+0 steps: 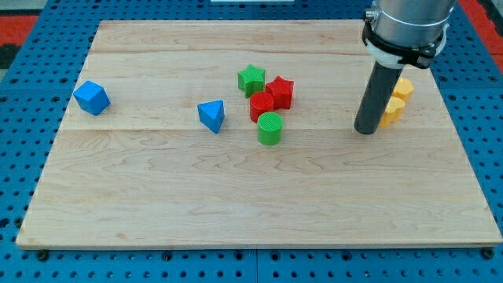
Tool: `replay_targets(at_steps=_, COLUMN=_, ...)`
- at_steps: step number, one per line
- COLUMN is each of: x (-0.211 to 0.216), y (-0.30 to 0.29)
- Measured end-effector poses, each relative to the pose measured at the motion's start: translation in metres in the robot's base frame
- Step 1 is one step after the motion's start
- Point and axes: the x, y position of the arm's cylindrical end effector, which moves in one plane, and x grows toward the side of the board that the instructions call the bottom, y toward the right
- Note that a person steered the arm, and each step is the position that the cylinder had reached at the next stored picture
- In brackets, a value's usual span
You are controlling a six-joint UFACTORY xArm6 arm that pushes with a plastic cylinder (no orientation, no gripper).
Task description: Slide red star along with green star and red circle slightly left
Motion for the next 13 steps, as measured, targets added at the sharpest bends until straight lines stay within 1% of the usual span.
replay_targets(at_steps=3, x=-0.002, y=0.061)
replay_targets(at_steps=4, x=0.023, y=0.049)
replay_targets(at_steps=5, x=0.058, y=0.018)
replay_targets(at_steps=6, x=0.072, y=-0.002)
replay_targets(at_steps=8, x=0.073, y=-0.012)
replay_targets(at_steps=9, x=0.073, y=-0.057)
replay_targets(at_steps=10, x=0.073, y=-0.082)
replay_targets(at_steps=12, x=0.072, y=-0.082)
replay_targets(at_steps=13, x=0.040, y=-0.076)
